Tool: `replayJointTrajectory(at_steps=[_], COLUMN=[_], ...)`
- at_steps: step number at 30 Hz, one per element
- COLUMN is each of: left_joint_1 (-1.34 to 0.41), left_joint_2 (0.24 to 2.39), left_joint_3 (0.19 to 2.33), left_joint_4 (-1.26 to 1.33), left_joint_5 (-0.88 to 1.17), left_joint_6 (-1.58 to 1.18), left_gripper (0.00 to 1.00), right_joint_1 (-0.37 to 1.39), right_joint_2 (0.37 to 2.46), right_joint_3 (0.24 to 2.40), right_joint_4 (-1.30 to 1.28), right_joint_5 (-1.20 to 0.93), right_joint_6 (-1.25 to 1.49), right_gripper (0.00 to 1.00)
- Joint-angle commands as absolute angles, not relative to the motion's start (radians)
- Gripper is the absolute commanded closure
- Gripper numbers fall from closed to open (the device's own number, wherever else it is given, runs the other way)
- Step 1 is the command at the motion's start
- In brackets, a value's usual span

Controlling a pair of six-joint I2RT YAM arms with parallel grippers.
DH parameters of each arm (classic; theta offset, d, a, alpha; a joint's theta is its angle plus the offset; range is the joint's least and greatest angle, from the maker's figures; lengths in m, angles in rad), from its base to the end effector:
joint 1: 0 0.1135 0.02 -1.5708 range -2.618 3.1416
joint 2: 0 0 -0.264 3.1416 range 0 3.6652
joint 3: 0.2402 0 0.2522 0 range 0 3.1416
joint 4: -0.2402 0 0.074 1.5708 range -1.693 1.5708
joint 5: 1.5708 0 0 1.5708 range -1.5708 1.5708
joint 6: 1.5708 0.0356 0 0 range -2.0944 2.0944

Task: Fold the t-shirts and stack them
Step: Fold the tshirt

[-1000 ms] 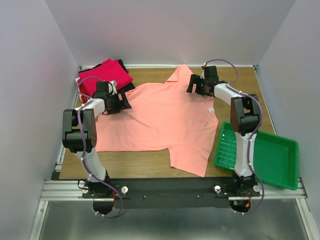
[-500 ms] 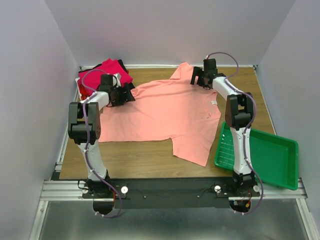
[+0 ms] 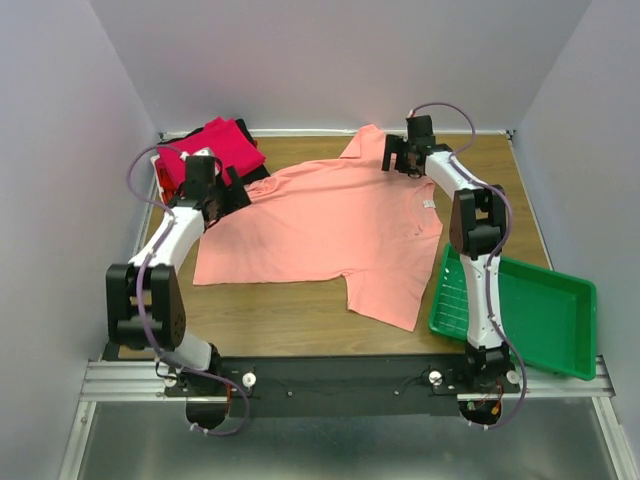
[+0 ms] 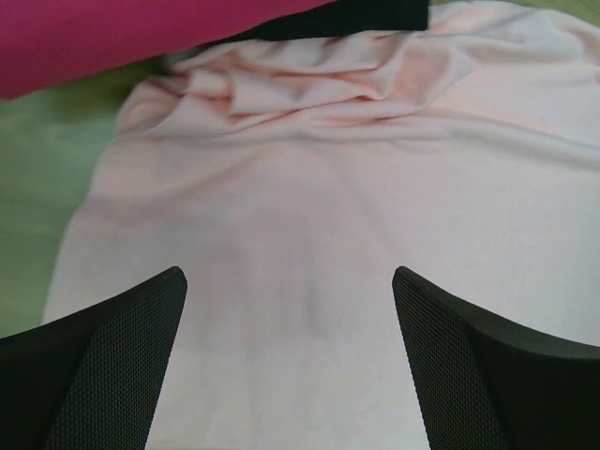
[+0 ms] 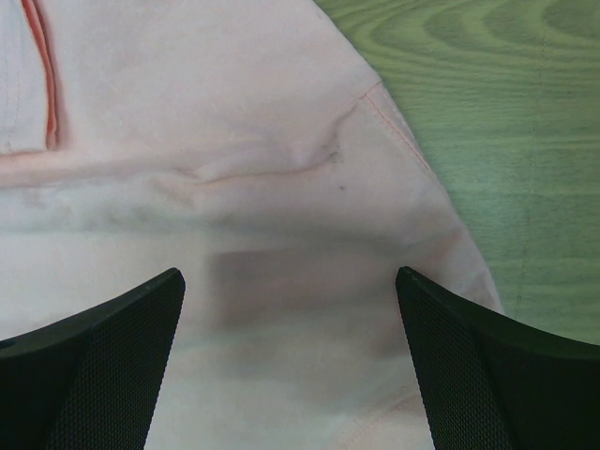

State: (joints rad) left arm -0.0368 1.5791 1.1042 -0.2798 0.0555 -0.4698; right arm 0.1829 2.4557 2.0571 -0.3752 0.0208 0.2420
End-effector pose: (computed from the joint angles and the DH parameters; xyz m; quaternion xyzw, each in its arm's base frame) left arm 0.3470 -0.0148 0.2438 -0.1863 0.8985 -0.1241 0.3776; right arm 0.5427 0.0996 0.1643 0.0313 0.9211 0.0724 0.3813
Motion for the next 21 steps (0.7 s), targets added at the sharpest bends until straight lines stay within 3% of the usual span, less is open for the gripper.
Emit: replayJointTrajectory(at_steps=[1, 5, 11, 21], left_joint_1=[-0.031, 0.041, 0.12, 0.193], left_joint_2=[1.456, 1.329, 1.152, 1.112], left_joint_3=[0.987, 0.853, 0.695, 0.595], left_joint_4=[-0.431, -0.479, -0.521, -0.528], left_joint_5=[-0.248, -0.238, -0.304, -0.311], left_joint_6=[-0.633, -0.785, -0.925, -0.962], left_gripper=[0.02, 0.03, 0.16, 0.23], right_joint_1=[0.175, 0.175, 0.175, 0.175], right_joint_2=[2.376, 2.283, 2.128, 2.02], right_joint_3=[2.028, 1.954, 1.807, 1.69], right_joint_4=[-0.43, -0.43, -0.428, -0.425], right_joint_5=[0.006, 0.006, 0.018, 0.006], right_joint_6=[0.207, 0.239, 0.267, 0.308], right_gripper=[0.0, 0.0, 0.0, 0.0])
